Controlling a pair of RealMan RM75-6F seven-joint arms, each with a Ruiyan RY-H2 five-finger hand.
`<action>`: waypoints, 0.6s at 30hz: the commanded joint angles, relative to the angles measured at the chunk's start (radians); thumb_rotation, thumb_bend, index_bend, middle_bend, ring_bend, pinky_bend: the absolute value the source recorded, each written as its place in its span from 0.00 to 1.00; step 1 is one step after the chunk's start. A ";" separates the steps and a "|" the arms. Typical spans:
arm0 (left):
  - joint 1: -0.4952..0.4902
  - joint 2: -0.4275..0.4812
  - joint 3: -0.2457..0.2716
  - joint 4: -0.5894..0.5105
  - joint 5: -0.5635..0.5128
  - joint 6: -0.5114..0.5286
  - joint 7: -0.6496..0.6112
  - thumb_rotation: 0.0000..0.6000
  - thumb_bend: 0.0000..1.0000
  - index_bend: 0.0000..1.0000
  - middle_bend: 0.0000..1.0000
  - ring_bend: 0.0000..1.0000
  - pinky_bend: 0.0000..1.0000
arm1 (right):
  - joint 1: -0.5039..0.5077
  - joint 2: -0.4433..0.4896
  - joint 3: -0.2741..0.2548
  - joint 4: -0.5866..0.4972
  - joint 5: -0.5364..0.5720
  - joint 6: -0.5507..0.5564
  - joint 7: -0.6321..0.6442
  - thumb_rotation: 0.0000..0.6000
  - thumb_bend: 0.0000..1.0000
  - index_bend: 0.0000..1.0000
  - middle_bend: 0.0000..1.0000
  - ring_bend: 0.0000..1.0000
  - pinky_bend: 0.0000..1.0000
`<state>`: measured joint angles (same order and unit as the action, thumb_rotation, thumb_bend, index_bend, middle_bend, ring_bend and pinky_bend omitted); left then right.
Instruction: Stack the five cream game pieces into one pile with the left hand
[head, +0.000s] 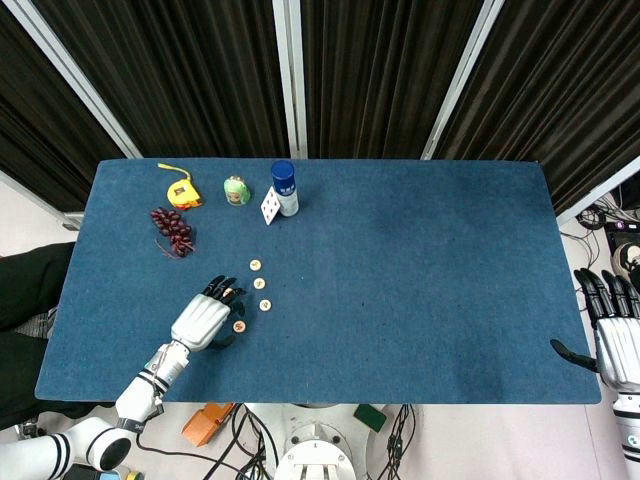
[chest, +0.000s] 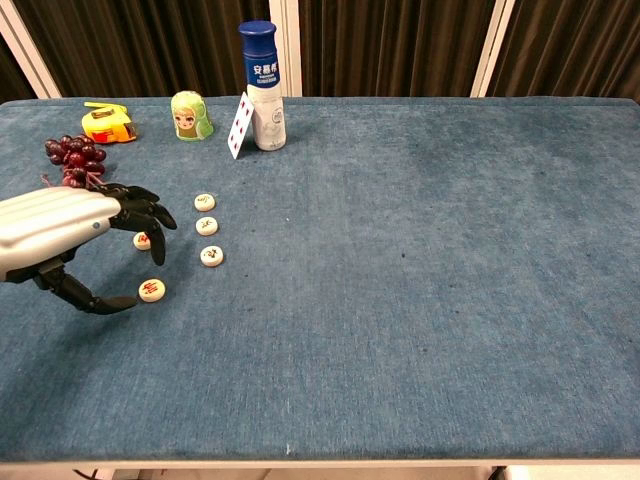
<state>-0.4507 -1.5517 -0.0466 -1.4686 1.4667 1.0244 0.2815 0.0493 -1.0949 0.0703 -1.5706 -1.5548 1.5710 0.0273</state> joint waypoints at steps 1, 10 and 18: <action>-0.002 -0.008 0.002 0.007 -0.010 0.001 0.003 1.00 0.28 0.42 0.17 0.04 0.01 | 0.000 -0.001 0.000 0.003 0.002 -0.001 0.003 1.00 0.15 0.01 0.14 0.00 0.09; -0.016 -0.029 0.007 0.021 -0.033 -0.003 0.006 1.00 0.29 0.42 0.17 0.03 0.01 | -0.002 -0.005 0.000 0.015 0.005 -0.003 0.014 1.00 0.15 0.01 0.14 0.00 0.09; -0.026 -0.035 0.012 0.024 -0.052 -0.009 0.010 1.00 0.31 0.44 0.17 0.03 0.01 | -0.005 -0.009 0.002 0.028 0.013 -0.006 0.027 1.00 0.15 0.01 0.14 0.00 0.09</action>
<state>-0.4767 -1.5866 -0.0350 -1.4447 1.4144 1.0149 0.2917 0.0447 -1.1034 0.0718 -1.5423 -1.5421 1.5653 0.0546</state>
